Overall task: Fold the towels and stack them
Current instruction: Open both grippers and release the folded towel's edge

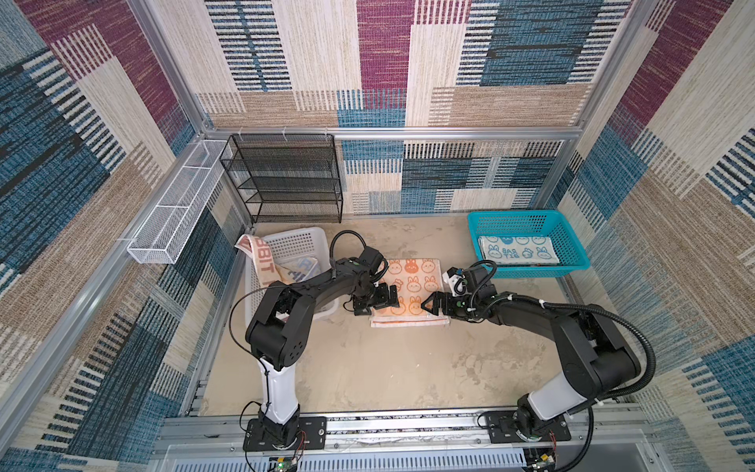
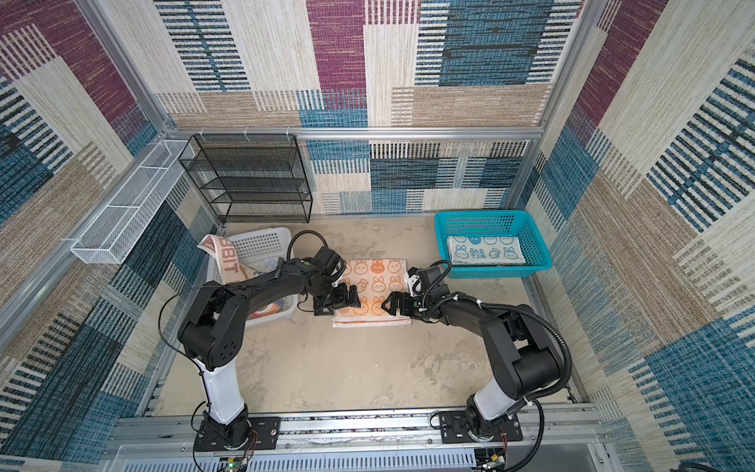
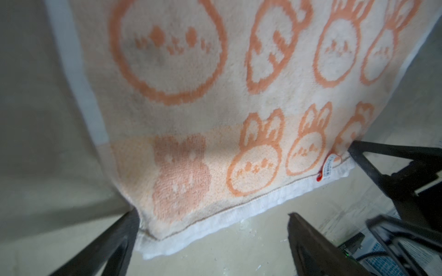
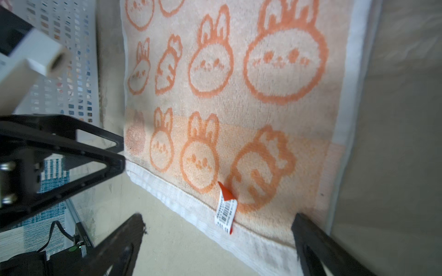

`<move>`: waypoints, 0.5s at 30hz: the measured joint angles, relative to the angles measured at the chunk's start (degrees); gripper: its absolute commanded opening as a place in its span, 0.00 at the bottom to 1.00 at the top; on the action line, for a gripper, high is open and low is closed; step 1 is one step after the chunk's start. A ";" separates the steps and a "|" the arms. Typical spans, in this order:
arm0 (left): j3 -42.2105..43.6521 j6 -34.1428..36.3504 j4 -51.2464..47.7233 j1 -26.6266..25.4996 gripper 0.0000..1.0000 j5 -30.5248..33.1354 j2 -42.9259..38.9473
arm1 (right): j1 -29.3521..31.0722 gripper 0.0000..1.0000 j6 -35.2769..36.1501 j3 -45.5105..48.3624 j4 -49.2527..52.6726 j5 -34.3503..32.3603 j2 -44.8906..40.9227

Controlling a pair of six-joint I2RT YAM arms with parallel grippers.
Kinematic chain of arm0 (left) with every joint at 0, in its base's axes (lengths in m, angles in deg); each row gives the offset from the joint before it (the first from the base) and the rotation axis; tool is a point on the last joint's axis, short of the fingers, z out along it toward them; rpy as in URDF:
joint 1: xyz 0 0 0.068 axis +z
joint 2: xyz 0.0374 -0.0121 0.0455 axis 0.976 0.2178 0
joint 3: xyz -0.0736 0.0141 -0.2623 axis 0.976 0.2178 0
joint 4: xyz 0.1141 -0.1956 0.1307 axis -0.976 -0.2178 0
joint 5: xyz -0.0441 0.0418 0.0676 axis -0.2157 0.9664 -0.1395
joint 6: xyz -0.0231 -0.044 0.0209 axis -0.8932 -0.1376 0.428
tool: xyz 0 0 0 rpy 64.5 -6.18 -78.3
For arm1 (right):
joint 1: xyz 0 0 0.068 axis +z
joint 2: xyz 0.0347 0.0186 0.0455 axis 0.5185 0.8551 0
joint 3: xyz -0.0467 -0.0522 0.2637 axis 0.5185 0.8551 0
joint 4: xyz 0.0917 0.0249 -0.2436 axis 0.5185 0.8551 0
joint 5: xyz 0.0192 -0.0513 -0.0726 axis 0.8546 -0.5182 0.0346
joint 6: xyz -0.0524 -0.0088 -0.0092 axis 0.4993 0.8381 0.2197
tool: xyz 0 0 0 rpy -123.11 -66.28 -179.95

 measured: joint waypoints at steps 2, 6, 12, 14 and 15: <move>-2.03 1.42 -1.14 -0.02 0.99 1.14 -0.96 | 0.00 0.99 0.02 -1.18 2.25 -0.92 -1.57; -2.25 3.17 -3.30 -0.13 0.98 2.69 -4.11 | -0.04 0.95 0.33 -0.83 4.20 -2.86 -6.45; 4.76 4.00 -3.76 -1.05 0.98 2.45 -8.37 | -0.04 0.82 0.11 3.85 6.56 -4.94 -10.47; 7.56 3.98 -3.63 -1.38 0.98 2.10 -9.81 | -0.04 0.76 -0.07 4.70 6.75 -5.64 -10.25; 8.46 3.98 -3.43 -1.38 0.98 2.08 -10.38 | -0.04 0.72 -0.09 4.81 6.69 -5.70 -9.92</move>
